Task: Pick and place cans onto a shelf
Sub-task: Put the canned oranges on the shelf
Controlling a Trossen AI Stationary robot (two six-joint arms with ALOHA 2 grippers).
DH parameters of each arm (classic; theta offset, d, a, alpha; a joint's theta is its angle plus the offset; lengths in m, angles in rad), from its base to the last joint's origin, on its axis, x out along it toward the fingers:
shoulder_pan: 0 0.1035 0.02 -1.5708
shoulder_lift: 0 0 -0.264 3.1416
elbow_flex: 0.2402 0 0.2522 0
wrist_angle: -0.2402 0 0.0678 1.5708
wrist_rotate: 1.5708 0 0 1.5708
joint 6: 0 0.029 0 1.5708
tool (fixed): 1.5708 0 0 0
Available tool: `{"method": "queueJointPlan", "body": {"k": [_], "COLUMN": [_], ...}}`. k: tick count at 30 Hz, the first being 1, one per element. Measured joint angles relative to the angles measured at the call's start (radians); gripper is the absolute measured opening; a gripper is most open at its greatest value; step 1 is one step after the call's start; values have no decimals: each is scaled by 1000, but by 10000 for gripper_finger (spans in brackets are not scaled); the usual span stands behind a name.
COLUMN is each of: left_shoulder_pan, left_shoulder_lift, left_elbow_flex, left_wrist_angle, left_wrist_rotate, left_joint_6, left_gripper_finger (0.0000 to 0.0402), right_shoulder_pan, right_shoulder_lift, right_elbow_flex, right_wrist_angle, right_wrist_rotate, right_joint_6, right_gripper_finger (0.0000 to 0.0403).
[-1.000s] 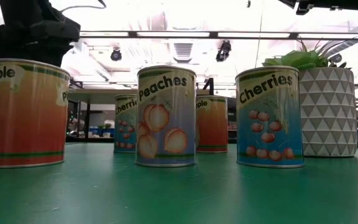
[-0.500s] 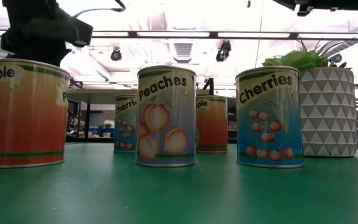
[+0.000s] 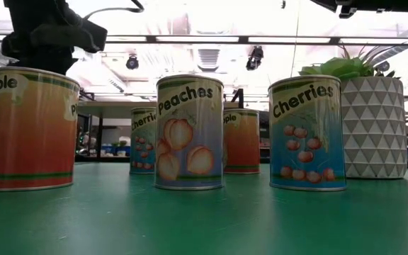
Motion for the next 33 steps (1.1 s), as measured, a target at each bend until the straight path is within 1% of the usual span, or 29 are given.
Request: {"method": "queueJointPlan", "body": {"k": [5, 10, 16, 20, 23, 29, 33], "left_shoulder_pan": [-2, -2, -2, -2, -2, 20, 69], "left_shoulder_lift": [2, -2, -2, -2, -2, -2, -3], "left_elbow_flex": [55, 142, 197, 238, 315, 527, 646], "left_wrist_angle": [-39, -145, -169, -195, -242, -397, -406], "left_wrist_rotate": [-9, -65, -106, -111, -129, -257, -327], "left_joint_6": [47, 67, 80, 98, 127, 205, 326], "left_gripper_finger": [1, 1, 1, 1, 0, 0, 0], "right_shoulder_pan": [0, 0, 0, 0, 0, 0, 0], "right_shoulder_lift": [0, 0, 0, 0, 0, 0, 0], "right_elbow_flex": [0, 0, 0, 0, 0, 0, 0], "right_wrist_angle": [0, -1, -1, -1, -1, -1, -1], "right_wrist_rotate": [0, 0, 0, 0, 0, 0, 0], "right_joint_6": [-3, -4, -10, -10, -10, -10, -10], "right_gripper_finger": [9, 9, 9, 9, 9, 9, 9]}}
